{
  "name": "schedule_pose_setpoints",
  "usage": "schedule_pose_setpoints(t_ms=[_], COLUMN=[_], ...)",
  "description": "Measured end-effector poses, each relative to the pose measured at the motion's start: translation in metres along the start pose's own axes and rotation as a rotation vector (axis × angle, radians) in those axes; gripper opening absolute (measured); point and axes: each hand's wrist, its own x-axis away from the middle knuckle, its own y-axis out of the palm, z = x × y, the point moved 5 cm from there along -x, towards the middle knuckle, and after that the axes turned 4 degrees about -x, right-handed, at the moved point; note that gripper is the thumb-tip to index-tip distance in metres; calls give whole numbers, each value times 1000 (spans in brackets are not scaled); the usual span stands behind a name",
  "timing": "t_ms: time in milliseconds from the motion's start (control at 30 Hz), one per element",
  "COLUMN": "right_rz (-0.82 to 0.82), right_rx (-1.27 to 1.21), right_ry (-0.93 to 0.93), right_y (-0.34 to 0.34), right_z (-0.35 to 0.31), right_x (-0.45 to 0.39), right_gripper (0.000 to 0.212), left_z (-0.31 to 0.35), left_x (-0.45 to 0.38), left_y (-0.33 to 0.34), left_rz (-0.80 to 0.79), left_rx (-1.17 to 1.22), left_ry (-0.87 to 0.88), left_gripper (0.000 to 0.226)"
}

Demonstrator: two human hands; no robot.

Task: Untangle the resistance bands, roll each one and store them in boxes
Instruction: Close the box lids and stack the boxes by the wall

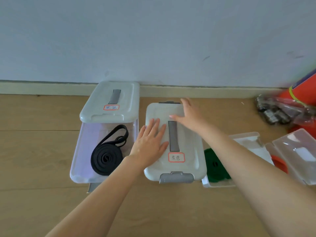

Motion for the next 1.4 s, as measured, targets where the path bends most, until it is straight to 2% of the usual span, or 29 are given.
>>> schedule_pose_setpoints(t_ms=[100, 167, 267, 433, 567, 667, 733, 800, 833, 900, 967, 1033, 1067, 1200, 1300, 1400], right_rz=[-180, -222, -146, -30, 8, 218, 299, 194, 108, -1, -10, 13, 28, 107, 192, 163], right_rx=[-68, -185, -178, -208, -148, -278, -492, -645, -677, -687, -686, -662, -667, -724, -657, -572], right_ry=[98, 148, 127, 91, 80, -42, -95, -70, -39, 41, 127, 164, 153, -37, -141, -135], right_y=[7, 9, 11, 11, 6, 1, 7, 30, 45, 71, 84, 87, 86, 70, 71, 91], right_z=[12, 17, 19, 19, 9, -21, -50, -81, -96, -120, -131, -135, -137, -140, -135, -132], right_x=[-40, -53, -60, -55, -44, -20, -4, 0, -3, -11, -21, -27, -26, 11, 65, 116], right_gripper=[105, 108, 97, 63, 62, 56, 44, 41, 44, 52, 55, 53, 52, 59, 61, 60], left_z=[-1, -1, 1, 4, 4, -15, -48, -91, -113, -156, -188, -201, -206, -212, -196, -174], left_x=[1, 0, 1, 1, 0, 5, 20, 39, 45, 46, 38, 31, 30, 64, 105, 136], left_y=[14, 17, 16, 16, 9, -13, -40, -63, -68, -68, -56, -48, -48, -61, -51, -35], left_rz=[45, 88, 120, 117, 84, 139, 315, 500, 537, 460, 331, 301, 340, 550, 520, 481], left_rx=[-20, -24, -43, -54, -12, 32, 156, 232, 237, 329, 648, 1009, 1085, 1158, 1042, 880], left_ry=[-20, -22, -24, -28, -26, -3, -90, -234, -315, -530, -743, -829, -832, -883, -979, -972], left_gripper=[60, 60, 60, 60, 58, 53, 51, 50, 50, 49, 43, 32, 28, 15, 24, 25])
